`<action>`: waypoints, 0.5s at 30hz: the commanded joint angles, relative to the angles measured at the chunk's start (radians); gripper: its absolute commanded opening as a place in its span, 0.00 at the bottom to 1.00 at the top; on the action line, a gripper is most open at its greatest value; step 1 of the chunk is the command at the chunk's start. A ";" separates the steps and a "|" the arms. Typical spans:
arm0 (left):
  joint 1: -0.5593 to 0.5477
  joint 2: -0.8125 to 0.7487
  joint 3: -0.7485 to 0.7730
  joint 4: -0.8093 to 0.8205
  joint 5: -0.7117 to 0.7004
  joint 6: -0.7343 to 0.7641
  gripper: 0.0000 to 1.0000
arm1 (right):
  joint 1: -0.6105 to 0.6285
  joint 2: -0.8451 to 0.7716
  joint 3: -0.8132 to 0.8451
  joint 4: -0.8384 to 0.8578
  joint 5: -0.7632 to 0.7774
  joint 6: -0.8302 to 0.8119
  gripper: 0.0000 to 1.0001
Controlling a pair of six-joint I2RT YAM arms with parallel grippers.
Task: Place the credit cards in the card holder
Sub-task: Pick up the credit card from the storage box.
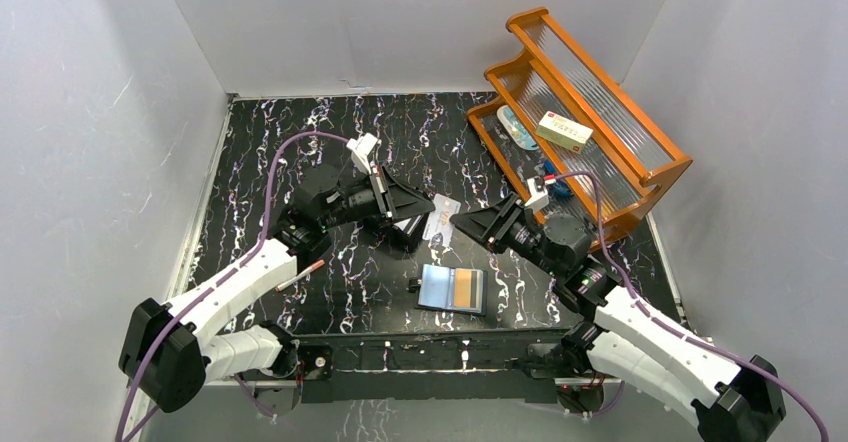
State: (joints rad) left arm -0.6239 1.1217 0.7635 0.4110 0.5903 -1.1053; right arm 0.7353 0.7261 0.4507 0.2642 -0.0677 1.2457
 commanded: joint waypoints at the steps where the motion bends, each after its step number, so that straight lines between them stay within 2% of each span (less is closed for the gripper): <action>1: -0.003 -0.020 -0.014 0.078 0.041 -0.040 0.00 | 0.003 0.020 0.054 0.066 -0.030 -0.036 0.47; 7: -0.003 -0.024 -0.019 0.040 0.028 -0.018 0.00 | 0.004 0.010 0.007 0.169 -0.057 -0.015 0.24; 12: -0.004 -0.019 -0.033 0.031 0.020 -0.011 0.00 | 0.003 0.015 -0.028 0.233 -0.084 -0.001 0.00; 13: -0.004 -0.017 -0.036 0.026 0.020 -0.009 0.00 | 0.003 0.015 -0.031 0.237 -0.089 -0.002 0.00; 14: -0.003 -0.016 -0.035 0.015 0.017 -0.004 0.07 | 0.004 0.013 -0.033 0.233 -0.093 -0.009 0.00; 15: -0.002 -0.017 -0.029 -0.014 0.008 0.010 0.20 | 0.003 0.008 -0.032 0.212 -0.096 -0.021 0.00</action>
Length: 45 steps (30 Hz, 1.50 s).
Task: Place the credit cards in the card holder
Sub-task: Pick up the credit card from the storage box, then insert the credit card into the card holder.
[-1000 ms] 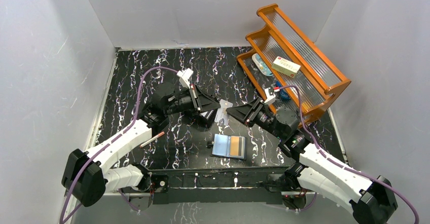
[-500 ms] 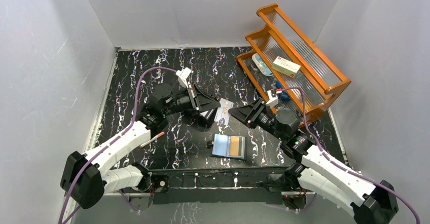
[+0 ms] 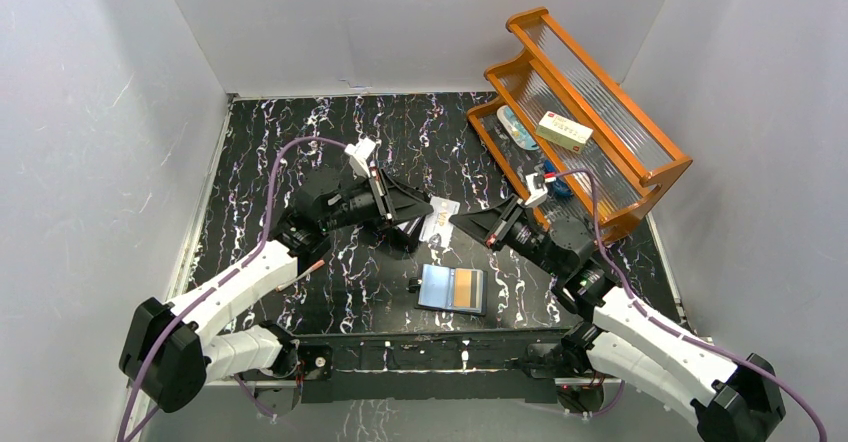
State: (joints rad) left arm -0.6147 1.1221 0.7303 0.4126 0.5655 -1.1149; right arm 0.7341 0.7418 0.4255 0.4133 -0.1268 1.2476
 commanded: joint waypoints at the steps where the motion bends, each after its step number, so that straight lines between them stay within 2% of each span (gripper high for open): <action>1: -0.012 -0.022 0.015 -0.061 0.017 0.043 0.29 | 0.004 -0.017 -0.002 0.019 -0.035 -0.041 0.00; 3: -0.012 -0.034 0.036 -0.198 -0.029 0.124 0.38 | 0.004 -0.039 0.010 -0.101 -0.034 -0.090 0.00; 6: -0.013 -0.039 0.056 -0.397 -0.116 0.212 0.42 | 0.005 -0.069 0.008 -0.296 -0.027 -0.154 0.00; 9: -0.019 -0.006 0.032 -0.482 -0.129 0.241 0.41 | 0.005 -0.106 -0.036 -0.391 -0.017 -0.171 0.00; 11: -0.038 0.027 0.009 -0.499 -0.124 0.245 0.36 | 0.004 -0.123 -0.066 -0.410 -0.006 -0.174 0.00; 14: -0.113 0.075 -0.003 -0.540 -0.192 0.271 0.34 | 0.004 -0.106 -0.117 -0.451 0.015 -0.205 0.00; 19: -0.231 0.140 -0.007 -0.563 -0.312 0.299 0.32 | 0.005 -0.008 -0.161 -0.400 -0.003 -0.236 0.00; 24: -0.288 0.197 -0.003 -0.577 -0.367 0.316 0.32 | 0.002 0.053 -0.198 -0.331 -0.005 -0.243 0.00; 33: -0.323 0.278 -0.021 -0.586 -0.429 0.340 0.26 | -0.021 0.106 -0.233 -0.210 -0.049 -0.228 0.00; 40: -0.341 0.325 -0.010 -0.582 -0.454 0.351 0.25 | -0.032 0.118 -0.242 -0.185 -0.056 -0.229 0.00; 45: -0.349 0.351 -0.005 -0.578 -0.458 0.352 0.21 | -0.043 0.164 -0.262 -0.132 -0.066 -0.232 0.00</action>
State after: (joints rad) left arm -0.9535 1.4635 0.7151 -0.1574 0.1307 -0.7773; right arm 0.7021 0.8738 0.1883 0.1890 -0.1707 1.0199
